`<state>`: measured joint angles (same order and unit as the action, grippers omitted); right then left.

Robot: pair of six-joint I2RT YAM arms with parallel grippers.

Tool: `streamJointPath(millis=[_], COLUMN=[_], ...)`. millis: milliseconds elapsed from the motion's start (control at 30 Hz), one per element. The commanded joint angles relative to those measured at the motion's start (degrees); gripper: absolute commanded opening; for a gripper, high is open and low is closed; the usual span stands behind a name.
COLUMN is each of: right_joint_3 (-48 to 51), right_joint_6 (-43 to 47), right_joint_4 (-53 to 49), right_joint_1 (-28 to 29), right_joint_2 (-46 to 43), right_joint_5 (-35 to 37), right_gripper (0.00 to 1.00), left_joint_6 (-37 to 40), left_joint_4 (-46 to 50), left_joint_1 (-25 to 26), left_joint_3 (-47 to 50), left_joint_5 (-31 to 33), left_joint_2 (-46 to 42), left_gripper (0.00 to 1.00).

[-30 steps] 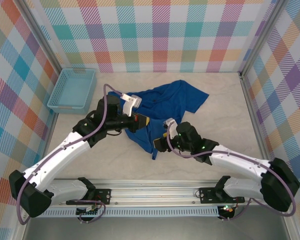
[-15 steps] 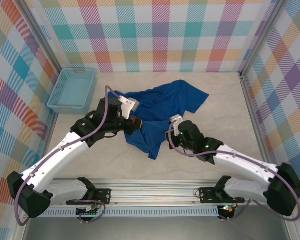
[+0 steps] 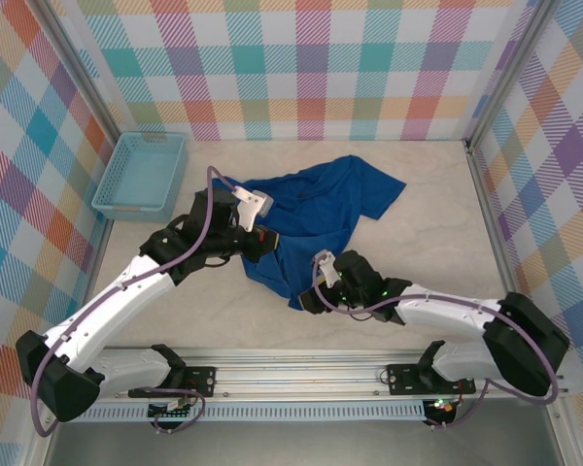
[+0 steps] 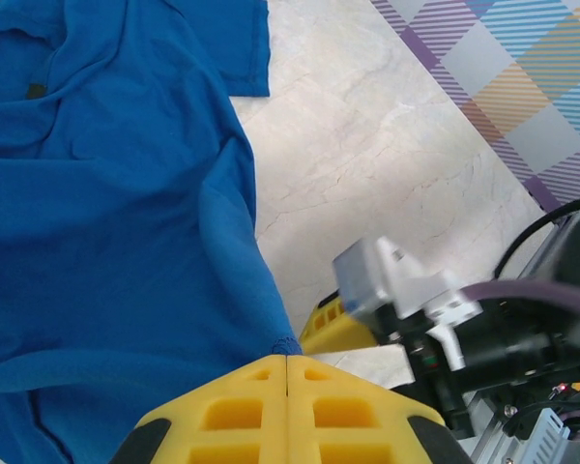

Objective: Fold the inside-out t-shirt

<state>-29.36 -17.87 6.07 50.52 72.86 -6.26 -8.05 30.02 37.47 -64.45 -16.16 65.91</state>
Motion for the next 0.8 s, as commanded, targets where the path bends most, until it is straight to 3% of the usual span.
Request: streamJointPath(millis=[0, 233, 333, 633, 767], right_joint_3=[2.04, 0.76, -0.49, -0.90, -1.90], right_joint_6=[-2.77, -3.47, -3.40, -1.45, -1.51], right_joint_4=[8.10, 11.42, 10.52, 2.62, -11.08], right_joint_1=[1.43, 2.76, 2.83, 2.75, 2.53], right_joint_2=[2.27, 9.17, 11.36, 2.54, -8.89], right_joint_5=[-0.48, 1.07, 3.43, 12.95, 22.61], right_gripper=[0.63, 0.67, 0.64, 0.04, 0.00], left_joint_6=[0.28, 0.54, 0.50, 0.67, 1.21], left_joint_4=[-0.14, 0.38, 0.56, 0.39, 0.74], left_joint_1=[0.58, 0.56, 0.58, 0.57, 0.58], left_joint_3=[-0.68, -0.77, -0.68, 0.27, 0.61], left_joint_5=[0.08, 0.42, 0.60, 1.65, 3.45], left_joint_2=[-1.23, -1.43, -1.69, -1.62, -1.49], left_gripper=[0.00, 0.00, 0.00, 0.00, 0.00])
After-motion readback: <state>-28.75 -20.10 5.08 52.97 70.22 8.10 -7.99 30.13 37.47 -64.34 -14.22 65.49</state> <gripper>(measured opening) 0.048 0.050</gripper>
